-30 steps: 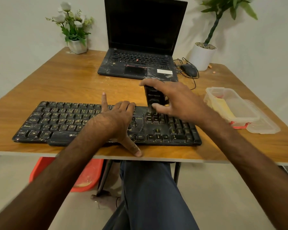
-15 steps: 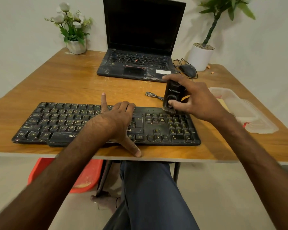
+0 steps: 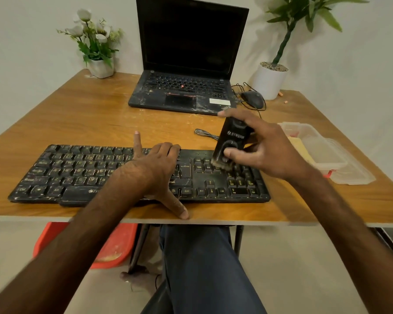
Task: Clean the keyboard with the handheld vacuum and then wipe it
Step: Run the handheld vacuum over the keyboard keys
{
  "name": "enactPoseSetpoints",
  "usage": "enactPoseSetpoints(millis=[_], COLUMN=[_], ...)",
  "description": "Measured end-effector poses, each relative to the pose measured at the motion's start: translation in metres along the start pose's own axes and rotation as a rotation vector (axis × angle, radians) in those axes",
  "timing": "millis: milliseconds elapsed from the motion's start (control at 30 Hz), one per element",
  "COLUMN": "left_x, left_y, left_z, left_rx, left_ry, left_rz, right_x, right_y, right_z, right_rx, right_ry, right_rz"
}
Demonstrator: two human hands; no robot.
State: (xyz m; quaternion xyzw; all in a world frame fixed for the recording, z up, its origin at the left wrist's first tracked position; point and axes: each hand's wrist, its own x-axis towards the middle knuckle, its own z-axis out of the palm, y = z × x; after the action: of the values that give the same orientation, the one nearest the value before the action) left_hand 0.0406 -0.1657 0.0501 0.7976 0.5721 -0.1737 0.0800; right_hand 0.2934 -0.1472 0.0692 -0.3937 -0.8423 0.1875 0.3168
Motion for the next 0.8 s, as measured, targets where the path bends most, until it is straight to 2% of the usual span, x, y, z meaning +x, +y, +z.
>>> enactPoseSetpoints(millis=[67, 200, 267, 333, 400, 467, 567, 600, 733, 800], left_x=[0.000, -0.002, -0.002, -0.001, -0.001, -0.002, -0.002, -0.002, -0.002, -0.002], left_y=[-0.001, -0.001, -0.001, -0.001, -0.001, 0.000, 0.001, 0.001, 0.001, 0.002], left_z=[0.000, 0.000, 0.000, 0.001, 0.001, 0.000, -0.001, -0.001, 0.000, -0.001], left_rx=[-0.006, -0.016, -0.017, -0.014, -0.013, -0.014, -0.002, 0.002, 0.000, -0.002], left_ry=[0.005, 0.006, 0.001, 0.000, 0.002, 0.009, 0.011, 0.011, 0.011, 0.010], left_rz=[0.002, 0.013, 0.011, 0.008, 0.009, 0.007, -0.001, -0.004, -0.013, -0.009], right_x=[-0.010, -0.012, -0.021, -0.037, -0.056, -0.062, -0.053, -0.052, -0.066, -0.068], right_y=[0.001, 0.015, 0.013, 0.005, -0.003, 0.000, 0.003, 0.001, -0.016, -0.012], right_z=[0.005, -0.016, -0.023, -0.017, -0.006, -0.004, -0.019, -0.020, -0.009, -0.014], right_rx=[-0.035, -0.240, -0.138, 0.096, 0.191, 0.101, -0.200, -0.220, -0.041, -0.137], right_ry=[-0.058, 0.128, 0.196, 0.145, 0.031, 0.045, 0.146, 0.147, -0.001, 0.008], right_rz=[-0.013, 0.086, 0.114, 0.122, 0.111, 0.102, 0.104, 0.105, 0.049, 0.034])
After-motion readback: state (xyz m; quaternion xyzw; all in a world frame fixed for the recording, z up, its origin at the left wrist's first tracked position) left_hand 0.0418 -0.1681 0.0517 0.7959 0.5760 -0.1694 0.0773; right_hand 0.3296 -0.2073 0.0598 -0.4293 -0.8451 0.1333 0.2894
